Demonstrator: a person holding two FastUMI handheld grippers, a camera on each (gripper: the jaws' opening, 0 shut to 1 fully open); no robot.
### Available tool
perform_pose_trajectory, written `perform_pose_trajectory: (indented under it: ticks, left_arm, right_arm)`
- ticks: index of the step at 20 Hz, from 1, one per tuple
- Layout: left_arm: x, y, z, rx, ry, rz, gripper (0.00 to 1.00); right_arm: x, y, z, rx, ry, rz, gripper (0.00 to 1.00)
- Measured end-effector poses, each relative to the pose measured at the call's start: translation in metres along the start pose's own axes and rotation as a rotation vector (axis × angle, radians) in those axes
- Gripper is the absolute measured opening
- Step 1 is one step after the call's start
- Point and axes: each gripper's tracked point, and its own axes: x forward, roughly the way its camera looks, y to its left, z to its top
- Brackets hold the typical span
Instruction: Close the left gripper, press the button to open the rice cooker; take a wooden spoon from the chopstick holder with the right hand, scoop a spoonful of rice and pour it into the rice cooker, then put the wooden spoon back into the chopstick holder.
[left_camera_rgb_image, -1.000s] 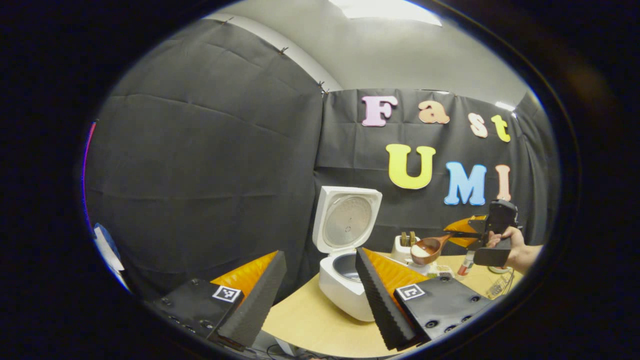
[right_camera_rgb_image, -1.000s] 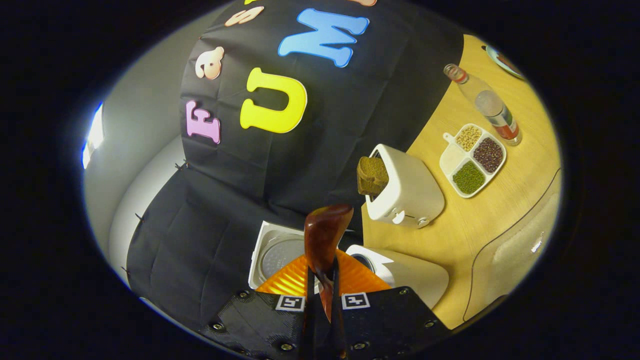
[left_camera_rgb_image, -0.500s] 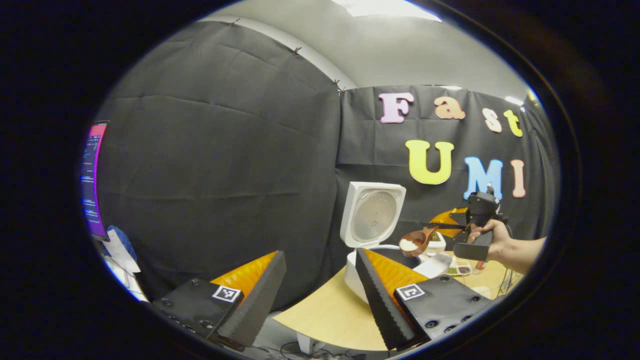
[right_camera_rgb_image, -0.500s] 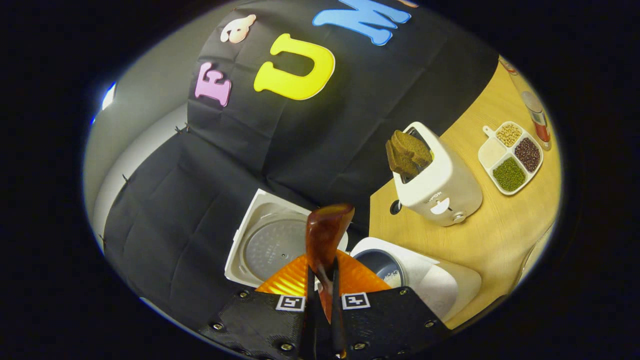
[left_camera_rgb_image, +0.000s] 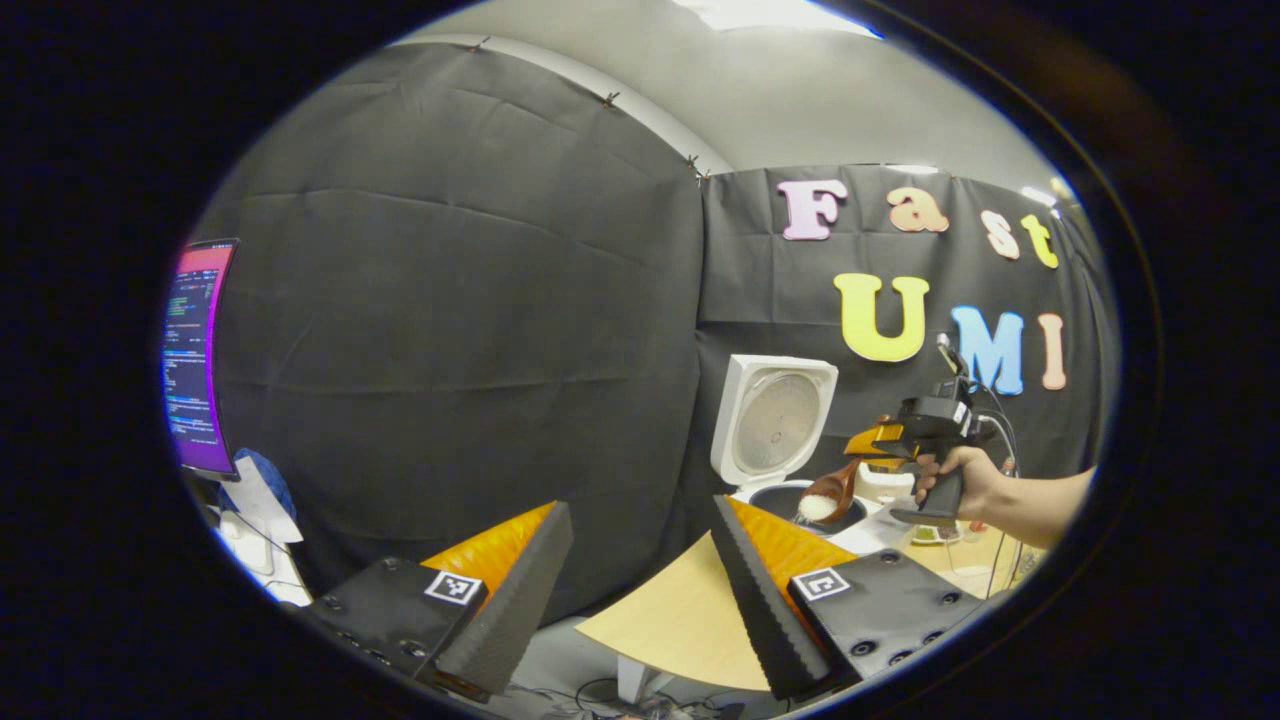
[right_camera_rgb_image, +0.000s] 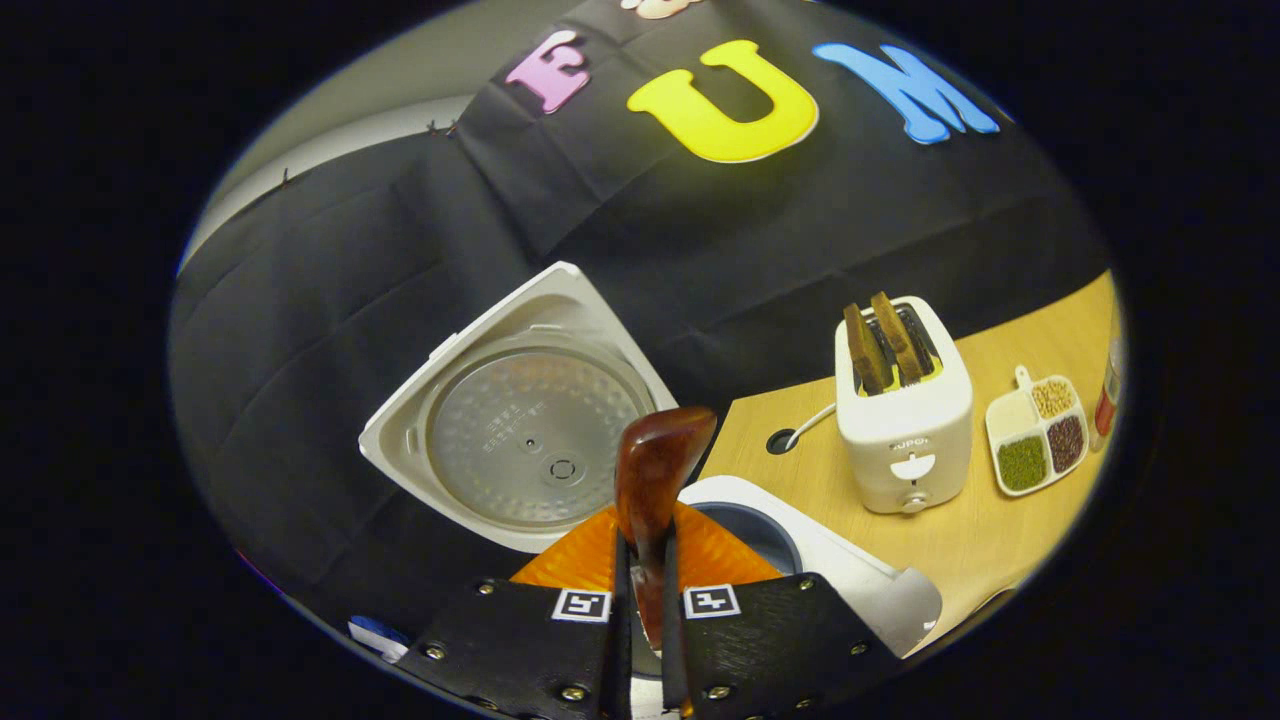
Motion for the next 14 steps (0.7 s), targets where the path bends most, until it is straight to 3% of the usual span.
perform_pose_trajectory:
  ticks: [14]
  left_arm:
    - [-0.004,-0.01,-0.005,-0.028,-0.004,0.003,0.99]
  right_arm:
    - [-0.003,0.035,-0.015,-0.942,-0.028,-0.004,0.12]
